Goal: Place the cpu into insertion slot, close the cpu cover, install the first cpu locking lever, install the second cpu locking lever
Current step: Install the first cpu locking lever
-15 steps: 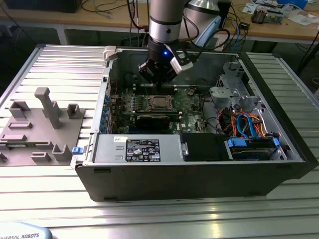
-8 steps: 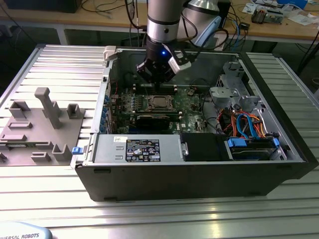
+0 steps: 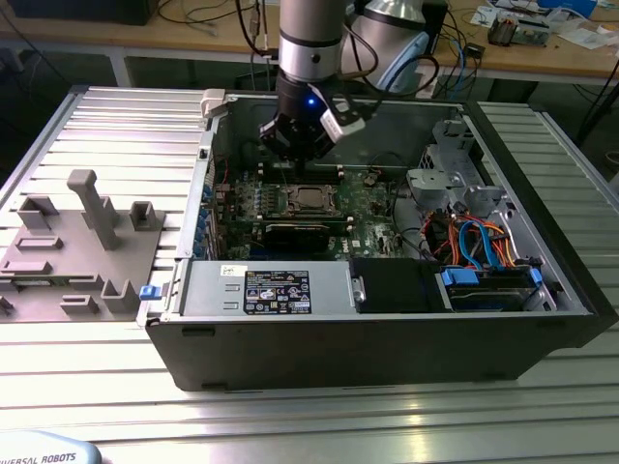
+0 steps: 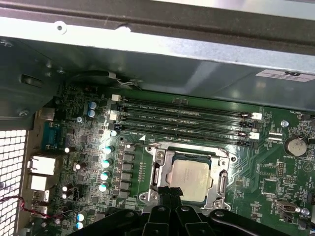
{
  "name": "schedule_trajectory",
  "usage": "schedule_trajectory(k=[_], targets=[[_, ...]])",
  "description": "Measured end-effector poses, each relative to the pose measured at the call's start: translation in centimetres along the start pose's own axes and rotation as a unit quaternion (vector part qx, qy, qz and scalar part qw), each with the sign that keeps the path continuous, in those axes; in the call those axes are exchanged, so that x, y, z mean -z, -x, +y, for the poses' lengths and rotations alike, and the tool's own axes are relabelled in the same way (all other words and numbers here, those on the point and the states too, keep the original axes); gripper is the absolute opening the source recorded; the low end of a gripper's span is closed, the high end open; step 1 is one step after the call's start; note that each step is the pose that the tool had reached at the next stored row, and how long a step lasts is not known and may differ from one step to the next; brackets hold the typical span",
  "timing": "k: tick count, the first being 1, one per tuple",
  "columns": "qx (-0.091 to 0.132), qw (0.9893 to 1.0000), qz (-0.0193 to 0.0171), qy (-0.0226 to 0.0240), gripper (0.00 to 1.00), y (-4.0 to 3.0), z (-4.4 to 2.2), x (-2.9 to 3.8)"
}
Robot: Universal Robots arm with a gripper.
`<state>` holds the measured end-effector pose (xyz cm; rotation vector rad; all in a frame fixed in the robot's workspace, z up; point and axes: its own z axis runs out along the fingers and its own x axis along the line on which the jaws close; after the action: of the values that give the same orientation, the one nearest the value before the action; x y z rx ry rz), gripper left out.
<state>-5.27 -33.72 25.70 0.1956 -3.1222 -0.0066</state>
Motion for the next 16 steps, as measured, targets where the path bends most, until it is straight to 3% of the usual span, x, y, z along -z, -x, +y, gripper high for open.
schedule_trajectory(k=[7,11,16], targets=[[0.000,1.0000,-0.0026,-0.0003,0.11,-1.65,0.31,0.01],[0.000,1.0000,-0.0027,-0.0004,0.11,-2.18,0.50,0.01],[0.000,1.0000,-0.0027,-0.0003,0.11,-3.04,1.19,-0.01]])
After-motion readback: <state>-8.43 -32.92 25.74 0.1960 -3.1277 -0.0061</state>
